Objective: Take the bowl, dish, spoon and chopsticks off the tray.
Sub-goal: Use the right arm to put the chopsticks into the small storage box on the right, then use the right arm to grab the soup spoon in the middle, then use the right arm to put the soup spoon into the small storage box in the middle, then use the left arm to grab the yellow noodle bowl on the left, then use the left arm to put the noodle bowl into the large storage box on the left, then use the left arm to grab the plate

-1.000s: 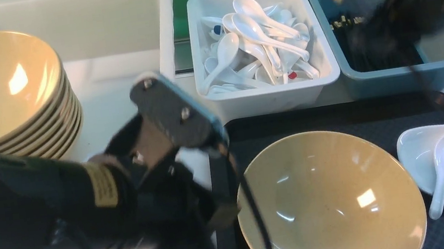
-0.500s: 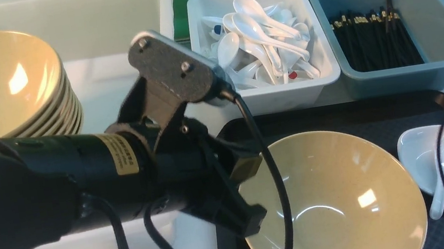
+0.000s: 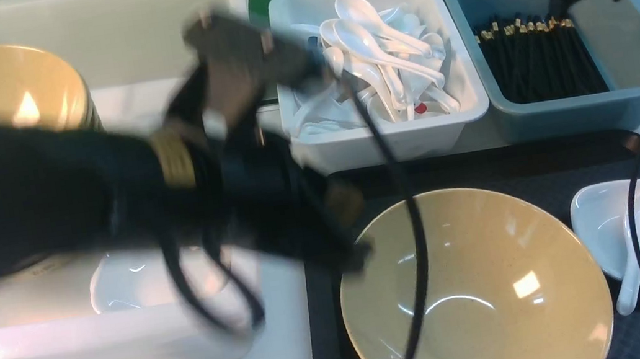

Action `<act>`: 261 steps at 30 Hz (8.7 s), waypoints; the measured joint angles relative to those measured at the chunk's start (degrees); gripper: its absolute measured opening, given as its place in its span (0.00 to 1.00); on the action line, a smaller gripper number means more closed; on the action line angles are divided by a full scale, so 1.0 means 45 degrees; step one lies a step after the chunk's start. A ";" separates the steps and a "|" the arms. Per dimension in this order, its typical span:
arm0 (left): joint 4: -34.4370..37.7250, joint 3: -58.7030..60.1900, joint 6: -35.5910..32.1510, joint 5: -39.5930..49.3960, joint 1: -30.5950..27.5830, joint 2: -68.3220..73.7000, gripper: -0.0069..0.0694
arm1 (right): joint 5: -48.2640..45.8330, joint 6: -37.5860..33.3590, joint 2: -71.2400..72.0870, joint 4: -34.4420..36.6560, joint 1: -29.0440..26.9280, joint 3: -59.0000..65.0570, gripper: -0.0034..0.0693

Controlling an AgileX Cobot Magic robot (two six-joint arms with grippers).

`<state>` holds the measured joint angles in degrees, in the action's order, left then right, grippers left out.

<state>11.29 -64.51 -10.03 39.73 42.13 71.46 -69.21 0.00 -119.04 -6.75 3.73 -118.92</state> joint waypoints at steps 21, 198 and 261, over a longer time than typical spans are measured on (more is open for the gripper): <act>-0.0076 -0.0325 -0.1479 0.0529 -0.0923 0.0696 0.07 | 0.2922 0.2952 0.8895 0.1349 0.0951 1.4486 0.77; 0.1926 -0.2371 -0.0708 0.3116 -1.6732 0.3076 0.82 | 0.2229 -0.7237 0.9245 0.5410 0.8423 0.5054 0.09; 0.0863 -1.2430 0.1763 -0.0422 0.2733 1.5342 0.71 | -0.0751 0.2952 1.7248 -0.3452 0.8423 1.2175 0.10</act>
<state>15.17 -120.44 -2.10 37.83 54.43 140.50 -72.59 13.28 -41.43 -22.28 41.63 -64.13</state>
